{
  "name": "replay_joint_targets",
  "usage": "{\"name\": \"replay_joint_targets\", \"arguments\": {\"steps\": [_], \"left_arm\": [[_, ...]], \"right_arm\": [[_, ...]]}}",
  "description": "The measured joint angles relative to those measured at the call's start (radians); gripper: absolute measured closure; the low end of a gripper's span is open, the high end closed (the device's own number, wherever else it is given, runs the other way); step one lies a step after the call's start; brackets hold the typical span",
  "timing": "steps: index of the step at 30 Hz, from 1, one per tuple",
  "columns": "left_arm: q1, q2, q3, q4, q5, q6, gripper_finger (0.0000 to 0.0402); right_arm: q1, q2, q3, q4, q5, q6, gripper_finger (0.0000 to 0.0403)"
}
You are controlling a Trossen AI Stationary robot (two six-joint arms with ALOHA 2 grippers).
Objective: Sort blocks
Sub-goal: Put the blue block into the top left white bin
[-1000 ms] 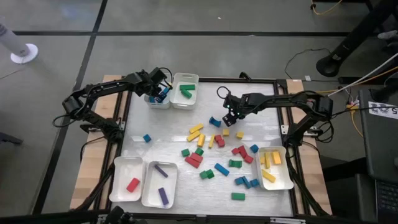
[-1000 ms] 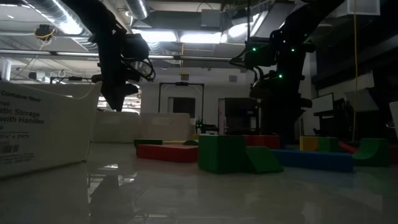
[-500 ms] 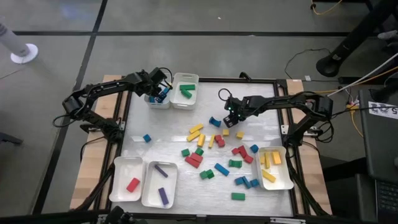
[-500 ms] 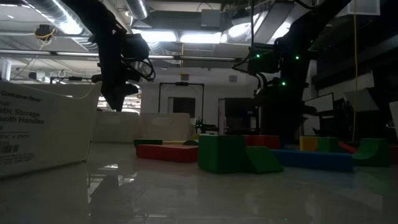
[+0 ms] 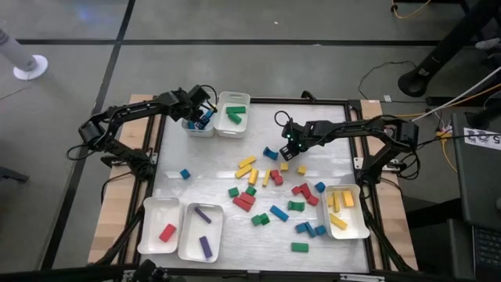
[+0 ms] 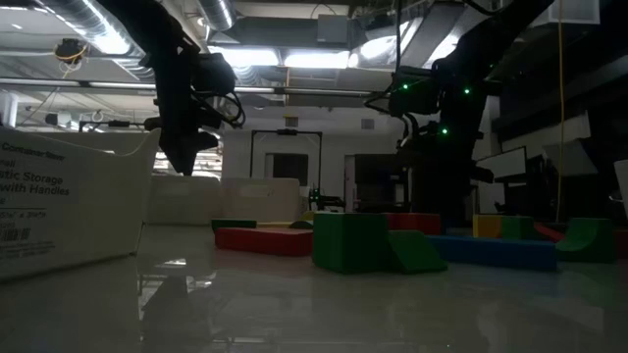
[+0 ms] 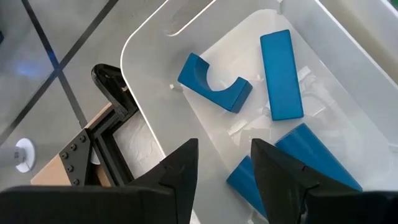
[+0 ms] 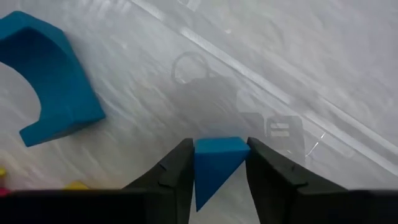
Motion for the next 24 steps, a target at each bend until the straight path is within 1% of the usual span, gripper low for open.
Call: {"name": "replay_joint_targets", "arguments": {"steps": [7, 13, 20, 24], "left_arm": [[-0.001, 0.0, 0.0, 0.0, 0.0, -0.027, 0.0266], [-0.001, 0.0, 0.0, 0.0, 0.0, -0.025, 0.0266], [-0.002, 0.0, 0.0, 0.001, 0.0, -0.027, 0.0266], [-0.005, -0.009, 0.0, 0.026, 0.015, -0.04, 0.0266]], "right_arm": [[0.0, 0.0, 0.003, 0.038, -0.005, -0.001, 0.0274], [0.0, 0.0, 0.022, 0.13, -0.036, -0.027, 0.0273], [0.0, 0.0, 0.089, 0.167, -0.039, -0.075, 0.0272], [0.0, 0.0, 0.122, 0.262, -0.039, -0.102, 0.0272]]}}
